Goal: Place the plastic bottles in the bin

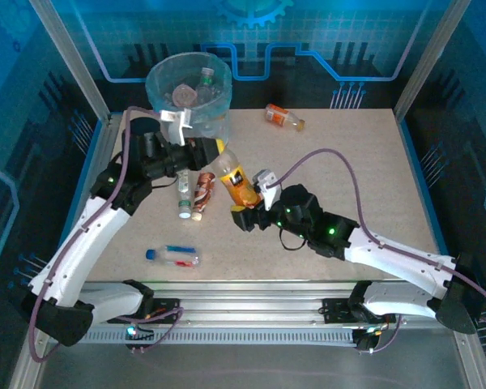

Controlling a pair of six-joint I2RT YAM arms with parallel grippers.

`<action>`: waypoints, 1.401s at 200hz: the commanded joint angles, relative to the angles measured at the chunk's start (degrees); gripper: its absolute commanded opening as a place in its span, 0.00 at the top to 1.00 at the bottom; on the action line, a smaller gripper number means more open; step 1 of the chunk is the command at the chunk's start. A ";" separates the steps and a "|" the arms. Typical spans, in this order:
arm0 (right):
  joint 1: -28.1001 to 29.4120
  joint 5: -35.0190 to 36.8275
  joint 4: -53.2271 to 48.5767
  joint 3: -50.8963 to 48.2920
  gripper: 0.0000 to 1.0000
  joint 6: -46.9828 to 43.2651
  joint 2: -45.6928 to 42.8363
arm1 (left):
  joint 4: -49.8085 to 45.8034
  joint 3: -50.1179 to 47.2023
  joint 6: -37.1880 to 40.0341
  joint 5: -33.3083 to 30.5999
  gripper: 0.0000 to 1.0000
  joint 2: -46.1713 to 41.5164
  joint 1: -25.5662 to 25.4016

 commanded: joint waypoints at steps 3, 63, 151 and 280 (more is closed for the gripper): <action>-1.24 5.48 0.72 3.59 0.01 -3.21 0.39 | 1.94 8.73 7.76 -14.55 1.00 1.13 0.16; -5.84 3.29 -3.29 9.23 0.00 -6.17 2.53 | 11.46 23.90 24.77 -32.86 1.00 12.67 3.92; -12.11 -2.14 -8.23 14.49 0.00 -7.64 6.36 | 21.95 48.71 48.78 -41.45 1.00 43.12 9.48; -15.33 -5.37 -11.98 16.55 0.00 -3.89 10.45 | 7.54 62.87 41.36 -34.07 0.29 60.74 9.30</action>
